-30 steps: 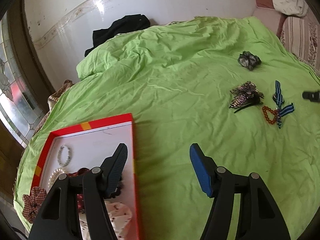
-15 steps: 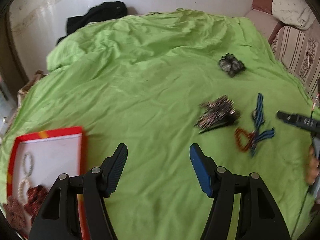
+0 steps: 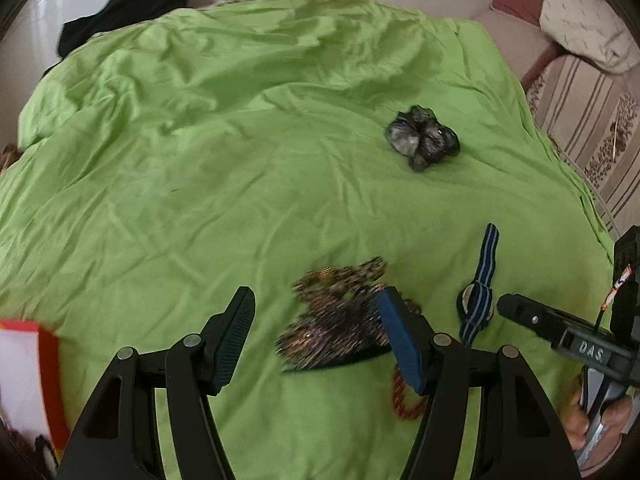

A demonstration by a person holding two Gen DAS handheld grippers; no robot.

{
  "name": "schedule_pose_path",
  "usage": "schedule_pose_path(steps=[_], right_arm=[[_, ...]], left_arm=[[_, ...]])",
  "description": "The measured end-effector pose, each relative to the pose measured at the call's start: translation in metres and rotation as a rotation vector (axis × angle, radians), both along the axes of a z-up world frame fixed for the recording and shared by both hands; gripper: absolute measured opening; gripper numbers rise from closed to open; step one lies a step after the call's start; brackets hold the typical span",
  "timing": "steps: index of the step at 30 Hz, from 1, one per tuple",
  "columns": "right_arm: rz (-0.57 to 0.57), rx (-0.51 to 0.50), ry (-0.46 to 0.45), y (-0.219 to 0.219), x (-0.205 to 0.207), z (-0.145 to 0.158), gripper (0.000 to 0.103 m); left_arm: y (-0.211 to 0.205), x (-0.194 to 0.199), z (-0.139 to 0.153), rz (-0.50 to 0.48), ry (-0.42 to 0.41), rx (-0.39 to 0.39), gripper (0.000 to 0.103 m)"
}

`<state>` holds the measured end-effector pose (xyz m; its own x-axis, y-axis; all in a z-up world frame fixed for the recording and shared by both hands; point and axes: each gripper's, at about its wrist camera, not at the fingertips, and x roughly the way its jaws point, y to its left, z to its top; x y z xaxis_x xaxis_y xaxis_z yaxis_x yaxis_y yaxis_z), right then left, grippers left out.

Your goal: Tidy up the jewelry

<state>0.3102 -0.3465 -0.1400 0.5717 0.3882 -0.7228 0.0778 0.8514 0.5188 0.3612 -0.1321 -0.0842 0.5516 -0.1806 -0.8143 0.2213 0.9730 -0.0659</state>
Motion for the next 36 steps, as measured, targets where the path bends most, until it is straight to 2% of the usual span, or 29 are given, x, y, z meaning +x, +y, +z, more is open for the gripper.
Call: schedule_pose_path(steps=[8,10,11,15,16,17,18,21,27,36], right_arm=[[0.035,-0.056,-0.022,0.018,0.009,-0.003,0.065],[0.04,-0.083,-0.029,0.024,0.01,-0.005,0.067],[0.044,-0.099,-0.033,0.027,0.01,-0.005,0.067],[0.055,-0.159,-0.047,0.038,0.013,-0.004,0.069],[0.063,-0.185,-0.05,0.043,0.014,-0.004,0.068],[0.071,-0.202,-0.054,0.046,0.014,-0.004,0.059],[0.081,-0.23,-0.053,0.051,0.014,-0.005,0.051],[0.097,-0.256,-0.063,0.057,0.012,-0.003,0.048],[0.066,-0.202,-0.101,0.044,0.003,0.018,0.048],[0.036,-0.148,-0.152,0.033,-0.009,0.045,0.048]], left_arm=[[-0.022,0.017,-0.024,-0.031,0.036,0.053,0.063],[-0.023,0.016,-0.027,-0.046,0.038,0.049,0.049],[-0.022,0.015,-0.025,-0.043,0.039,0.042,0.049],[-0.014,0.002,-0.008,-0.038,0.001,0.023,0.02],[-0.01,-0.003,-0.002,-0.033,0.003,0.01,0.02],[-0.007,-0.007,0.003,-0.027,-0.001,0.003,0.017],[-0.004,-0.013,0.008,-0.026,-0.009,0.0,0.016],[0.005,-0.026,0.013,-0.019,-0.007,-0.007,0.016],[0.027,-0.048,0.02,0.014,-0.001,-0.043,0.013],[0.063,-0.101,0.074,0.038,-0.114,-0.152,0.011]])
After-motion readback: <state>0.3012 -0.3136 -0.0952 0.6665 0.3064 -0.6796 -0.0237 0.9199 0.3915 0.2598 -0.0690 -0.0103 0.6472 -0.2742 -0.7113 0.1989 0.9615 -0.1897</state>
